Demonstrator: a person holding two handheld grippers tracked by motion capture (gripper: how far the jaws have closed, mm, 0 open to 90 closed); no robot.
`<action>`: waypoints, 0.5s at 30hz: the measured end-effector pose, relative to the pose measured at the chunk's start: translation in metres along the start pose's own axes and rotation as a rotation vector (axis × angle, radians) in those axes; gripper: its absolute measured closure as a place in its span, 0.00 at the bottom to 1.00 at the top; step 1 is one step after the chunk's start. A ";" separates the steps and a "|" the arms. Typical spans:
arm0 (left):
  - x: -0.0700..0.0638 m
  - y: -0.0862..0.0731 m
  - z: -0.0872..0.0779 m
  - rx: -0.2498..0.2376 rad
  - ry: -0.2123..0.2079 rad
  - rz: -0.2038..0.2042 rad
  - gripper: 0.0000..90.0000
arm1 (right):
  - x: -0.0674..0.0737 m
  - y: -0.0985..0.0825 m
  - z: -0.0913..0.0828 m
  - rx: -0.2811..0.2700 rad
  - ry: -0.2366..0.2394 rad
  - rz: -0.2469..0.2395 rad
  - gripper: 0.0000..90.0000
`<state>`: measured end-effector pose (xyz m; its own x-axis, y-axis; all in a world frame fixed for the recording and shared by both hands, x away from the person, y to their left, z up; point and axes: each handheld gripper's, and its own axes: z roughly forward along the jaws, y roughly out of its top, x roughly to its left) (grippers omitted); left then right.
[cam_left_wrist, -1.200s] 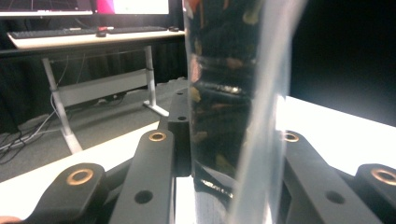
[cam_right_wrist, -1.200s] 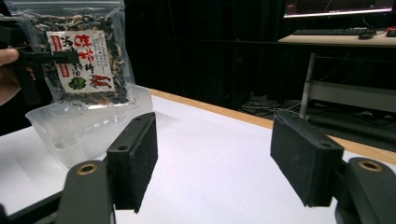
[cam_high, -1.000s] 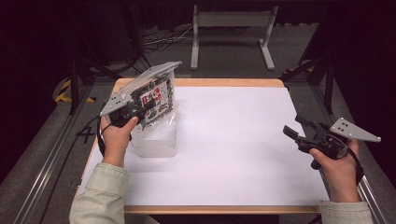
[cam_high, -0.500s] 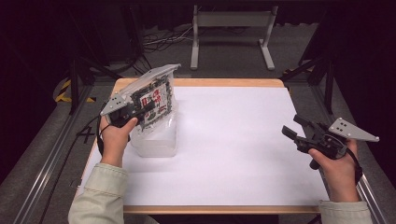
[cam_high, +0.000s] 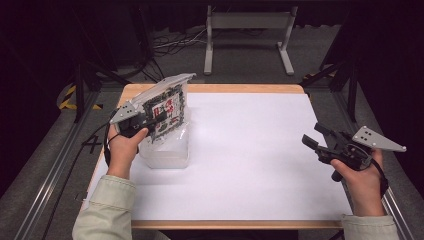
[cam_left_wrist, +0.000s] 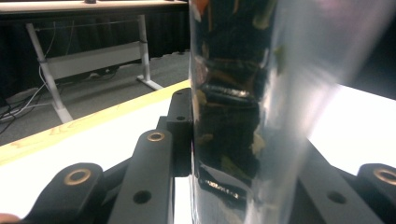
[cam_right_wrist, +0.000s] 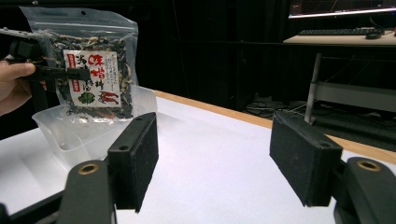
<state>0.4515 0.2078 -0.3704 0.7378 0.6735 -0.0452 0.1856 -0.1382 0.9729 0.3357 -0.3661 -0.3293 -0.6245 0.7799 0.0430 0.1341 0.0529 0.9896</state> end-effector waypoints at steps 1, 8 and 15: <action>0.000 0.000 0.000 0.002 -0.002 -0.001 0.78 | 0.000 0.000 0.000 -0.001 0.001 0.001 0.37; 0.003 -0.003 -0.003 0.020 -0.022 -0.010 0.78 | 0.000 -0.001 0.001 0.003 0.002 0.011 0.37; 0.007 -0.008 -0.006 0.064 -0.012 -0.015 0.79 | -0.001 -0.002 0.003 0.004 0.005 0.010 0.37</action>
<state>0.4513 0.2173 -0.3769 0.7426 0.6667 -0.0628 0.2374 -0.1744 0.9556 0.3382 -0.3651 -0.3312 -0.6266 0.7775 0.0540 0.1439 0.0474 0.9885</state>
